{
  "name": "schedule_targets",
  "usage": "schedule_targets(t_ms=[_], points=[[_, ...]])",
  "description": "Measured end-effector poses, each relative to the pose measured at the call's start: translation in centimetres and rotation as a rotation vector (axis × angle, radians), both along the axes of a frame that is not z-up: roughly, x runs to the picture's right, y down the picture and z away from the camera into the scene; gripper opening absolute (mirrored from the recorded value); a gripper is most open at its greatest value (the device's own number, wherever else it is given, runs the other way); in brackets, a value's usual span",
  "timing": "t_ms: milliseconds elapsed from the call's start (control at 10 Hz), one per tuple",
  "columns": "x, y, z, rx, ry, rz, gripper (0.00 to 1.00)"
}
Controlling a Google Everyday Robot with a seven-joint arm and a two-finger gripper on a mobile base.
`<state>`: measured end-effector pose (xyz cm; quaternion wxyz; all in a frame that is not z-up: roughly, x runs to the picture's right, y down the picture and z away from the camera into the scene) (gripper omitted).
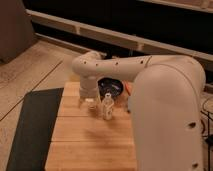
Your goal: Knock the bottle over
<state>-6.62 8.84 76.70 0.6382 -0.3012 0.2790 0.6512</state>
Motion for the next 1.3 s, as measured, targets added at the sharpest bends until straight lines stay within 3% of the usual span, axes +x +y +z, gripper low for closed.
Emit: schedule_targets(t_ms=[400, 900, 1300], points=[[4.9, -2.2, 1.1, 0.007, 0.106, 0.049, 0.65], [6.9, -5.3, 0.4, 0.07, 0.137, 0.06, 0.65], [7.0, -5.5, 0.2, 0.08, 0.141, 0.072, 0.65]])
